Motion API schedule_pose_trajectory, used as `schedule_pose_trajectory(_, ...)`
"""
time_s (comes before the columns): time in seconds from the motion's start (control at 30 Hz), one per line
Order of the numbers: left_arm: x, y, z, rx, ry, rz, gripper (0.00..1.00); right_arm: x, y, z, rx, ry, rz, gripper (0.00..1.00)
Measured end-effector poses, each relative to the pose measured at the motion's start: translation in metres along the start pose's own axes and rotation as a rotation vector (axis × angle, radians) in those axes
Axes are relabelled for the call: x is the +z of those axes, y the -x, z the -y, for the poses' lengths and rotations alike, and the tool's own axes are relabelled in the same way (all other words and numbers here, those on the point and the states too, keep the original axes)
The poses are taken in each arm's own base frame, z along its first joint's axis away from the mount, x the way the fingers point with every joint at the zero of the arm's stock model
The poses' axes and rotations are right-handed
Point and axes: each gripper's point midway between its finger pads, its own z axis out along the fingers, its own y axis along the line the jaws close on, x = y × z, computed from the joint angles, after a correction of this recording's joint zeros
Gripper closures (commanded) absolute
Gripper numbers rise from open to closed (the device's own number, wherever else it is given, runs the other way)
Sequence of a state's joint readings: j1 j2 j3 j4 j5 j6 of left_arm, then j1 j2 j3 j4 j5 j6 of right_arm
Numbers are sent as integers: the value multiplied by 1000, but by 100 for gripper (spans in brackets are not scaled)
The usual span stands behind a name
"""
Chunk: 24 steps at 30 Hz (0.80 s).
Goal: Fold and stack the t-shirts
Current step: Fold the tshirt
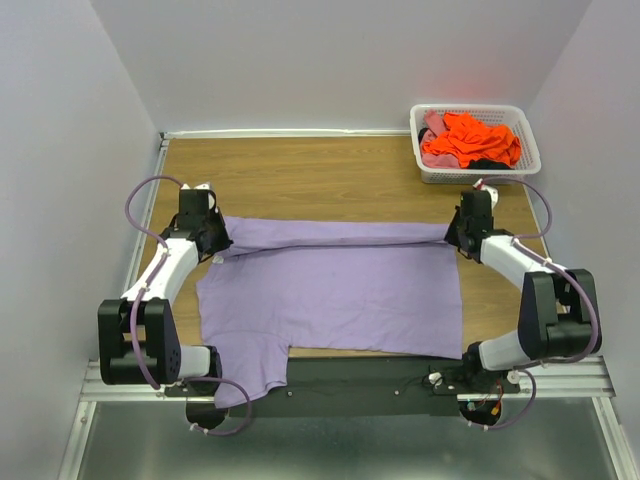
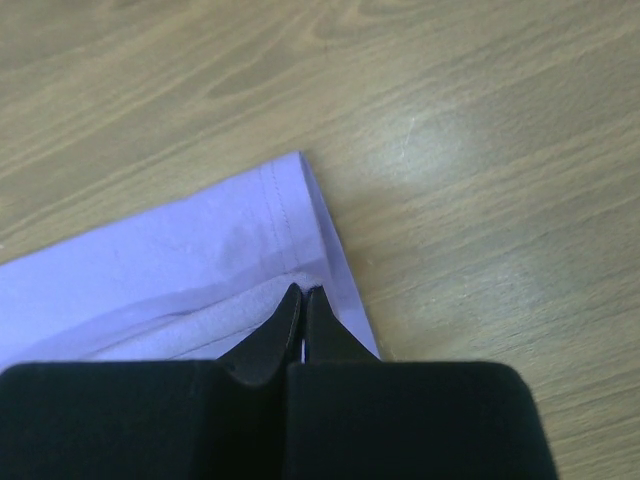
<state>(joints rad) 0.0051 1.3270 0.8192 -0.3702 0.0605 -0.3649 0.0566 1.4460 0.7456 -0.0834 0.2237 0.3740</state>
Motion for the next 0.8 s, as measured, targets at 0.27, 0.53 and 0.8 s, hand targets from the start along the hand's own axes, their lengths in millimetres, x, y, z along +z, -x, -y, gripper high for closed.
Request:
schedule_pose_trajectory(0.27, 1, 1, 1, -10, -1, 7, 100, 12, -31, 10, 3, -45, -118, 95)
schedule_pose_trajectory(0.53, 1, 0, 1, -27, -2, 6, 100, 11, -41, 13, 29, -50, -176, 78)
schedule_pose_trajectory(0.8, -5, -6, 1, -55, -5, 12, 90, -7, -47, 13, 32, -32, -225, 51)
